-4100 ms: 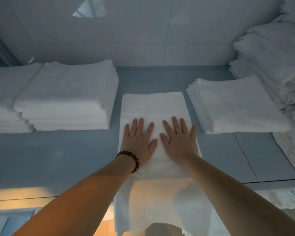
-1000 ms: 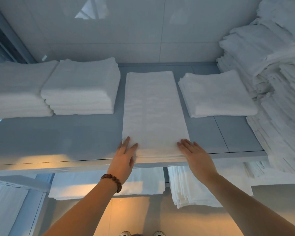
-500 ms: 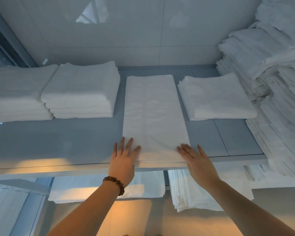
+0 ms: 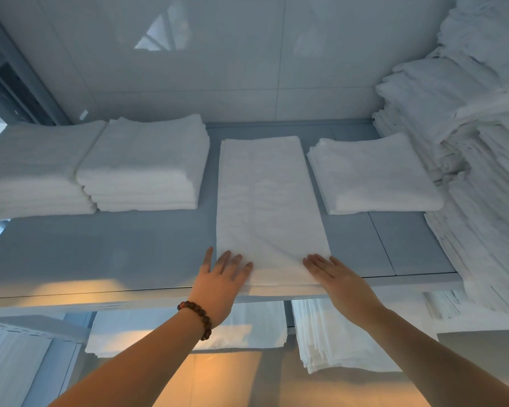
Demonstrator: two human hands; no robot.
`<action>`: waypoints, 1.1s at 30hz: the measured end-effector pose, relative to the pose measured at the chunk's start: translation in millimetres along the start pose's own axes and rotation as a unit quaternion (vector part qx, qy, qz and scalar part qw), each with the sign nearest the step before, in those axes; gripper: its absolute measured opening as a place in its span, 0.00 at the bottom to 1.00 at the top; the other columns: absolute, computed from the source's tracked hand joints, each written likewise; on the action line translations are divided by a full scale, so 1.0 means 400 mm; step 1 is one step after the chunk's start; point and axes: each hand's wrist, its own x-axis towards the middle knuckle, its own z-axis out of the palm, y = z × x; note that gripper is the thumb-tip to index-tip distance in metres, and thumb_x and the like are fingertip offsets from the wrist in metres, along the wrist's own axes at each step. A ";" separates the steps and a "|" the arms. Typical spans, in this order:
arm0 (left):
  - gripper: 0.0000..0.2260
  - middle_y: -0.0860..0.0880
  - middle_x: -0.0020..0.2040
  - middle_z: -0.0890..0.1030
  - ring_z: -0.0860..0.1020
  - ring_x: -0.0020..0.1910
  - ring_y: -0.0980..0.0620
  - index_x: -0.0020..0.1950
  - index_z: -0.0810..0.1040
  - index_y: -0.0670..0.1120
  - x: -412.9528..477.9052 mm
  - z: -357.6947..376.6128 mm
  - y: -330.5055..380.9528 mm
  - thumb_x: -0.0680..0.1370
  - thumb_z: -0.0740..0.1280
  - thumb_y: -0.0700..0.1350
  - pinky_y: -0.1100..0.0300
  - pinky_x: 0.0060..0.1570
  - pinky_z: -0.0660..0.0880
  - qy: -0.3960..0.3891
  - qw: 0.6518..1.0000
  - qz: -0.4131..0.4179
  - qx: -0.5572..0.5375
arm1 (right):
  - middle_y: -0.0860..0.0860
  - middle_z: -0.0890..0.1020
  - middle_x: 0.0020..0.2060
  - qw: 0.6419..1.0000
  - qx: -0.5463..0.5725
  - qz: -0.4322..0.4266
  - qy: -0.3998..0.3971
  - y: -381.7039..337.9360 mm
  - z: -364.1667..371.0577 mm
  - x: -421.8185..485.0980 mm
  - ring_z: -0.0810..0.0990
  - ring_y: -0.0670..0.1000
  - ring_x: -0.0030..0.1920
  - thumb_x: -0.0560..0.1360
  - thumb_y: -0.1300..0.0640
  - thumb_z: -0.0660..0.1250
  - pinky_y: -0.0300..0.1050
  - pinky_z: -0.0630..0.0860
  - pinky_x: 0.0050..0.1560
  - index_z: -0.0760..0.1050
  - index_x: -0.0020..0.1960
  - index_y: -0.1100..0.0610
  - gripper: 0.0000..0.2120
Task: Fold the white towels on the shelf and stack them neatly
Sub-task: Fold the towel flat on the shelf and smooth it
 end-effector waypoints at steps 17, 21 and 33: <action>0.22 0.41 0.65 0.75 0.72 0.66 0.42 0.64 0.76 0.44 -0.080 -0.009 0.058 0.71 0.62 0.50 0.37 0.68 0.60 0.067 0.996 0.011 -0.063 | 0.51 0.40 0.76 0.994 -0.057 0.021 -0.086 -0.038 -0.019 -0.011 0.42 0.52 0.77 0.77 0.62 0.52 0.52 0.32 0.74 0.41 0.77 0.51 0.33; 0.26 0.42 0.74 0.63 0.59 0.74 0.42 0.73 0.66 0.46 -0.032 -0.035 0.115 0.77 0.50 0.55 0.38 0.70 0.58 0.048 0.992 -0.006 -0.117 | 0.54 0.62 0.74 0.998 -0.044 -0.020 -0.033 -0.116 -0.023 0.018 0.57 0.54 0.75 0.75 0.45 0.52 0.57 0.44 0.73 0.62 0.74 0.54 0.29; 0.41 0.43 0.73 0.29 0.29 0.71 0.41 0.73 0.28 0.51 0.004 0.048 0.111 0.74 0.50 0.69 0.47 0.72 0.34 -0.024 0.988 -0.073 -0.132 | 0.54 0.47 0.77 0.998 -0.033 0.032 -0.038 -0.087 0.041 0.036 0.45 0.57 0.76 0.74 0.32 0.52 0.57 0.43 0.73 0.46 0.77 0.53 0.40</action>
